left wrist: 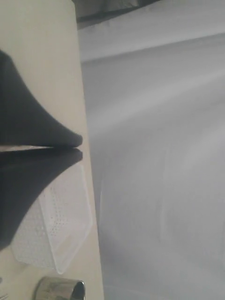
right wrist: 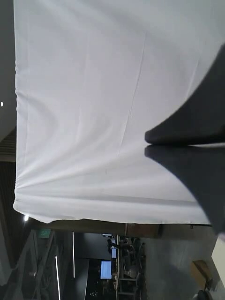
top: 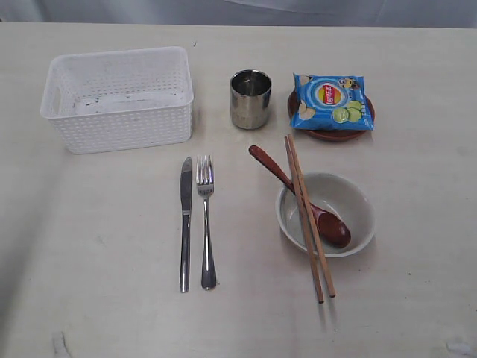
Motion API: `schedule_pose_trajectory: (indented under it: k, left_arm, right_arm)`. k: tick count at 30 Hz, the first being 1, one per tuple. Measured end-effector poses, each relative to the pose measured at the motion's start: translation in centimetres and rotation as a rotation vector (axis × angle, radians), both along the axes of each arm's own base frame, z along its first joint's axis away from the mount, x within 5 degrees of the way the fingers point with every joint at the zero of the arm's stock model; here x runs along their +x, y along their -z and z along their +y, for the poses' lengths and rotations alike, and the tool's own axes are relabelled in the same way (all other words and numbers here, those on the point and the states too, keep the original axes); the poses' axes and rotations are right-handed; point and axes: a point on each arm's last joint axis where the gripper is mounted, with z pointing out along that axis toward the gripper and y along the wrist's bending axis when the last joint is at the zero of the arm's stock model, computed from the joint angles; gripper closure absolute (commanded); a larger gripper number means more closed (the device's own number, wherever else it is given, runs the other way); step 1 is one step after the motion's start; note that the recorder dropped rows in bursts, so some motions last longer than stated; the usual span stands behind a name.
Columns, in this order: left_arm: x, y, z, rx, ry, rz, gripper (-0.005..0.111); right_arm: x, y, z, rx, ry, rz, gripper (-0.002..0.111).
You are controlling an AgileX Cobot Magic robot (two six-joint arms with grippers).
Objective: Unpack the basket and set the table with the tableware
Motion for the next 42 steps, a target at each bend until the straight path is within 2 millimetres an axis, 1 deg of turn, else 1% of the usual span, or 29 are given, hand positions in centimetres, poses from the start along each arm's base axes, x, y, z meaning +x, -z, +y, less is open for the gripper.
schedule_pose_trajectory:
  k: [4,7,9,42]
  left_arm:
    - [0.0,0.9,0.1,0.019,-0.011,0.091,0.106]
    - [-0.2,2.4,0.3,0.046,-0.030,0.248,0.106]
    - [-0.2,2.7,0.3,0.050,-0.033,0.280,0.106]
    - [-0.2,2.7,0.4,0.051,-0.034,0.286,0.106]
  right_arm:
    - [0.0,0.0,0.0,0.000,0.000,0.000,0.109]
    - [0.0,0.0,0.0,0.000,0.000,0.000,0.109]
    - [0.0,0.0,0.0,0.000,0.000,0.000,0.109]
    - [0.0,0.0,0.1,0.003,0.005,0.002,0.109]
